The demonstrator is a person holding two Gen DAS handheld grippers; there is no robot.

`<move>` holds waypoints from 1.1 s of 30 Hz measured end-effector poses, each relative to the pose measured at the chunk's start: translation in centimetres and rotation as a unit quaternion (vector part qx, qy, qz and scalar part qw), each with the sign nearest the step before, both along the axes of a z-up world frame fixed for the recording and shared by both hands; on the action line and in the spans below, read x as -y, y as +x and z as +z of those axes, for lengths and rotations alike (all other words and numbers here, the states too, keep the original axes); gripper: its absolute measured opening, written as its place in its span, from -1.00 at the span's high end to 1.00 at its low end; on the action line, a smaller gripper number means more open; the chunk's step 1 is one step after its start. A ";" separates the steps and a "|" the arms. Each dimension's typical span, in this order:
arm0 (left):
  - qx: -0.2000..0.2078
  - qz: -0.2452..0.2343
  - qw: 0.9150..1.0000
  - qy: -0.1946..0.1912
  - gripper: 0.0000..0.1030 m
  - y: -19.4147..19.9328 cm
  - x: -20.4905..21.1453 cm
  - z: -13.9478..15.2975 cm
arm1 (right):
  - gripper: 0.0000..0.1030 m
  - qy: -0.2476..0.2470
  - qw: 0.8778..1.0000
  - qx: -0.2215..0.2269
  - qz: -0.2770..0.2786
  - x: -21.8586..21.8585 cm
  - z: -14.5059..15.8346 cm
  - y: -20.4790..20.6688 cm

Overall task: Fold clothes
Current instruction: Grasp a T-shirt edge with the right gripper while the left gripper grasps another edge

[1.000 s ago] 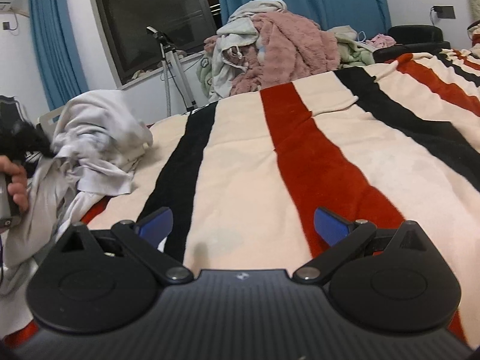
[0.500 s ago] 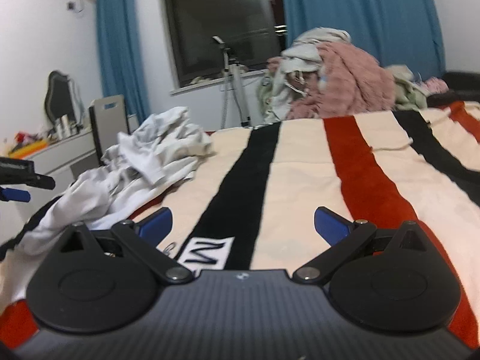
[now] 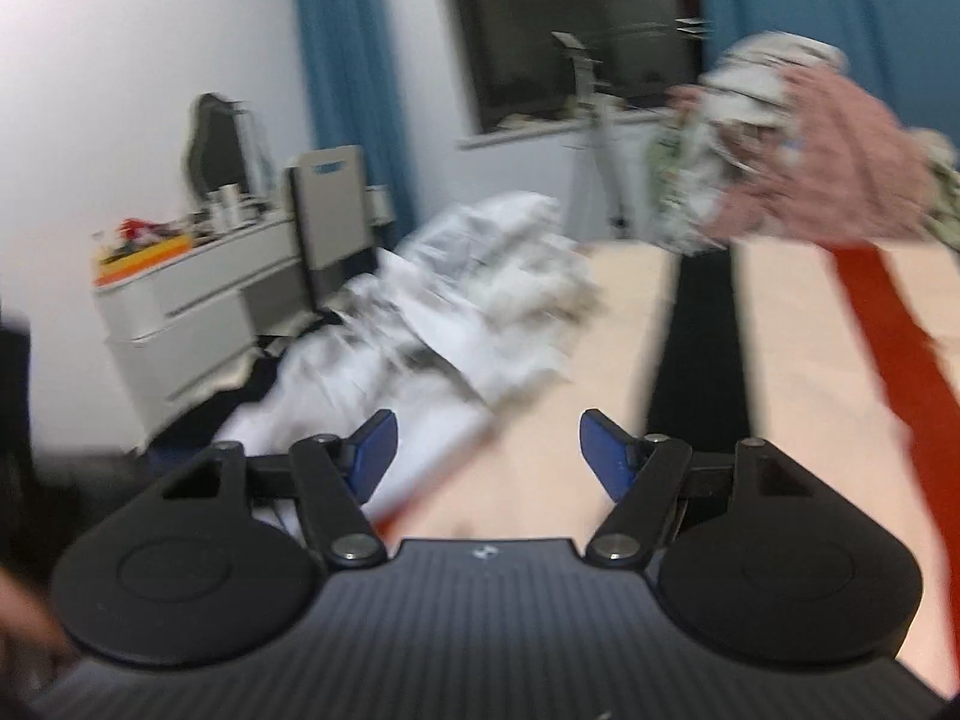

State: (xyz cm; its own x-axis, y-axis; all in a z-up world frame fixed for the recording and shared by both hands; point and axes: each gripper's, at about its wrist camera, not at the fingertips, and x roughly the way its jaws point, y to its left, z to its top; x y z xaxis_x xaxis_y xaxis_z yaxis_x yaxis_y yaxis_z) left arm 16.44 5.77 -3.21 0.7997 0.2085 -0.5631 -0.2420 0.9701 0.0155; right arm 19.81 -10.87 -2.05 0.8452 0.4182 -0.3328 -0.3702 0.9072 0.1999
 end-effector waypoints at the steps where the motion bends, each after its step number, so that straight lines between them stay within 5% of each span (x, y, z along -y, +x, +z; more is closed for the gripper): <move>1: 0.004 0.013 1.000 -0.020 0.18 0.3 -0.9 -0.2 | -0.33 -0.005 1.000 0.004 0.019 -1.4 0.5 1.5; 4: 0.031 0.042 0.995 -0.090 0.62 0.6 -3.5 -0.2 | 0.00 -0.022 0.997 0.008 0.077 -5.8 1.6 6.3; 9: 0.098 0.102 0.973 -0.184 0.69 -0.1 -8.0 -0.2 | 0.02 -0.036 0.994 -0.024 0.105 -11.4 1.4 13.1; 13: 0.112 0.120 0.962 -0.217 0.71 -0.1 -9.6 -1.1 | 0.08 -0.052 0.993 -0.034 0.103 -13.9 0.8 15.9; 14: 0.117 0.120 0.962 -0.215 0.71 -0.2 -9.6 -1.1 | 0.21 -0.056 0.993 -0.036 0.100 -14.4 0.7 16.4; 15: 0.121 0.120 0.963 -0.211 0.71 -0.3 -9.6 -1.1 | 0.62 -0.061 0.993 -0.037 0.098 -14.9 0.5 16.9; 16: 0.125 0.119 0.962 -0.211 0.71 -0.4 -9.6 -1.1 | 0.80 -0.065 0.993 -0.039 0.095 -15.3 0.4 17.4; 17: 0.129 0.117 0.961 -0.213 0.71 -0.5 -9.6 -1.0 | 0.81 -0.069 0.993 -0.039 0.093 -15.7 0.3 17.8; 23: 0.178 0.090 0.954 -0.224 0.75 -1.9 -9.4 0.9 | 0.87 -0.033 0.998 0.047 0.022 -10.2 5.1 12.4; 26: 0.235 0.046 0.949 -0.205 0.76 -3.8 -8.1 3.1 | 0.88 -0.012 0.996 0.085 -0.022 -5.8 8.3 8.4; 33: 0.313 -0.091 0.922 -0.209 0.77 -9.5 -4.5 6.5 | 0.88 0.008 0.986 0.142 -0.091 4.6 13.2 -4.0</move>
